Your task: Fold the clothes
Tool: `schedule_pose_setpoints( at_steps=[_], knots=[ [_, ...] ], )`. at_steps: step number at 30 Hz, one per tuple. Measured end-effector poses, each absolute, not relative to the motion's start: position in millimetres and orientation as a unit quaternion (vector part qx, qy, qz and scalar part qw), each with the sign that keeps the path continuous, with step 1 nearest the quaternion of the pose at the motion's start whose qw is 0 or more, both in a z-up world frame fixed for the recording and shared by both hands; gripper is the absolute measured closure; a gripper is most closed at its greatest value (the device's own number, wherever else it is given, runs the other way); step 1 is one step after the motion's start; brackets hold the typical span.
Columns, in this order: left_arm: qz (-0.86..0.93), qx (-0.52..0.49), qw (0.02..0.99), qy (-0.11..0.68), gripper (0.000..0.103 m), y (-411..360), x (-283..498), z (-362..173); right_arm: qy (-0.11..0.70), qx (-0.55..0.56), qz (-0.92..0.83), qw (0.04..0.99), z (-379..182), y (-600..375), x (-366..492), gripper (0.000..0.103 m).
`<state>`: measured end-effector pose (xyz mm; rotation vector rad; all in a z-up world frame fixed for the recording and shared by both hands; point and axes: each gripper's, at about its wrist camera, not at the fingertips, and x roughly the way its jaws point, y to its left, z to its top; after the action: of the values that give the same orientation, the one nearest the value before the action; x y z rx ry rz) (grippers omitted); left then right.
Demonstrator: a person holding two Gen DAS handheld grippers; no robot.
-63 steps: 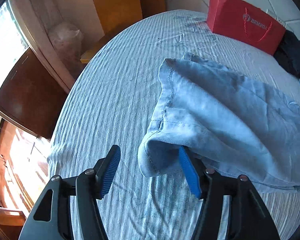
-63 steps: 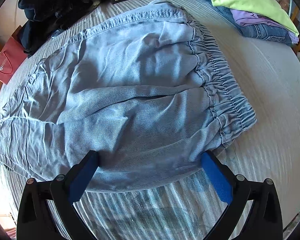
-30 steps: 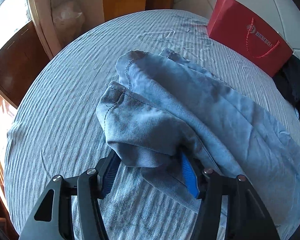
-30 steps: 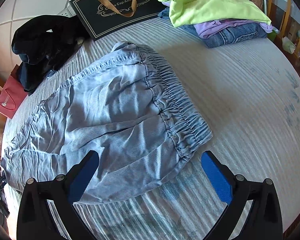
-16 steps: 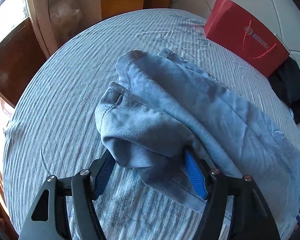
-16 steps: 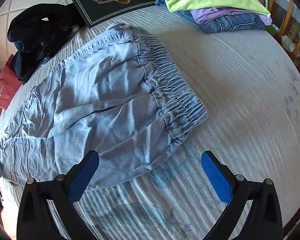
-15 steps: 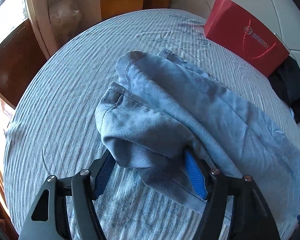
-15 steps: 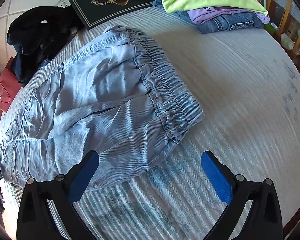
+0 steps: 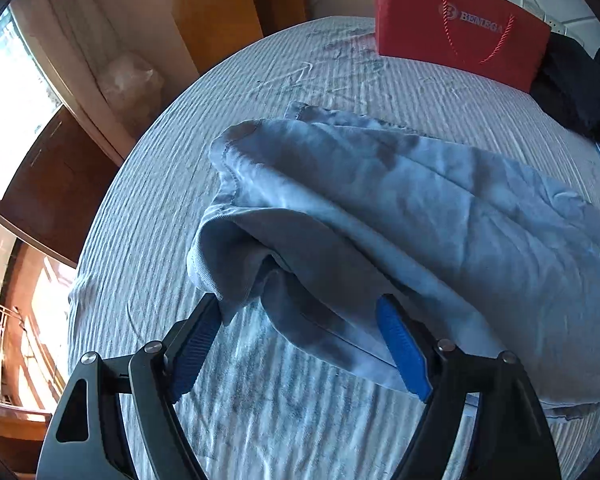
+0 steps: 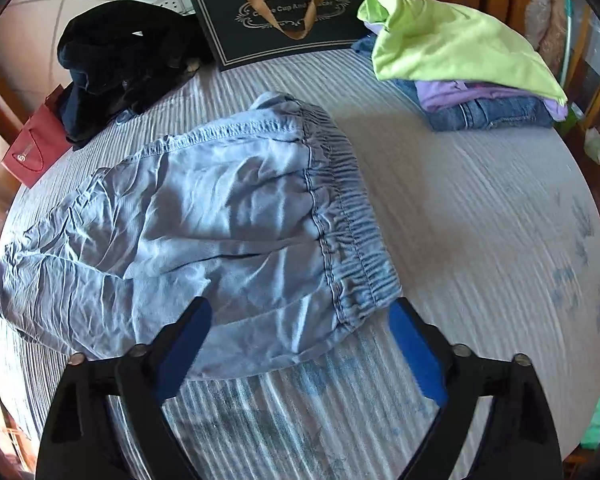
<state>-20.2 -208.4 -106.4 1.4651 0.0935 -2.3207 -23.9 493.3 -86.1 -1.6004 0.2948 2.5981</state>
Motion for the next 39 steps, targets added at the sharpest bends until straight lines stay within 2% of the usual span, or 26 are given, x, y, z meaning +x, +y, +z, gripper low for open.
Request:
schedule_pose_setpoints(
  at_steps=[9,12,14,20,23,31,39],
  knots=[
    [-0.827,0.496,0.243,0.101,0.023,-103.2,-2.2,-101.3,0.041,-0.522,0.848,-0.088,-81.8,553.2,-85.9,0.035],
    [-0.818,0.499,0.253,0.133,0.022,-84.4,3.8,-109.1,0.033,-0.523,0.843,-0.122,-78.6,558.1,-95.9,0.030],
    [-0.814,0.493,0.266,0.153,0.022,-98.2,10.6,-109.6,0.024,-0.523,0.842,-0.132,-78.1,558.9,-100.8,0.023],
    [-0.802,0.466,0.310,0.208,0.022,-149.8,31.8,-108.7,0.040,-0.534,0.834,-0.137,-90.3,556.1,-94.5,0.023],
    [-0.795,0.467,0.329,0.205,0.022,-184.8,26.9,-110.3,0.042,-0.543,0.829,-0.127,-97.4,542.6,-87.7,0.023],
    [-0.787,0.478,0.312,0.233,0.022,-272.9,1.6,-135.3,0.070,-0.549,0.830,-0.064,-96.4,493.5,-75.8,0.021],
    [-0.789,0.478,0.305,0.235,0.020,-286.6,-4.6,-136.8,0.113,-0.549,0.828,-0.009,-98.6,489.2,-46.0,0.021]
  ],
)
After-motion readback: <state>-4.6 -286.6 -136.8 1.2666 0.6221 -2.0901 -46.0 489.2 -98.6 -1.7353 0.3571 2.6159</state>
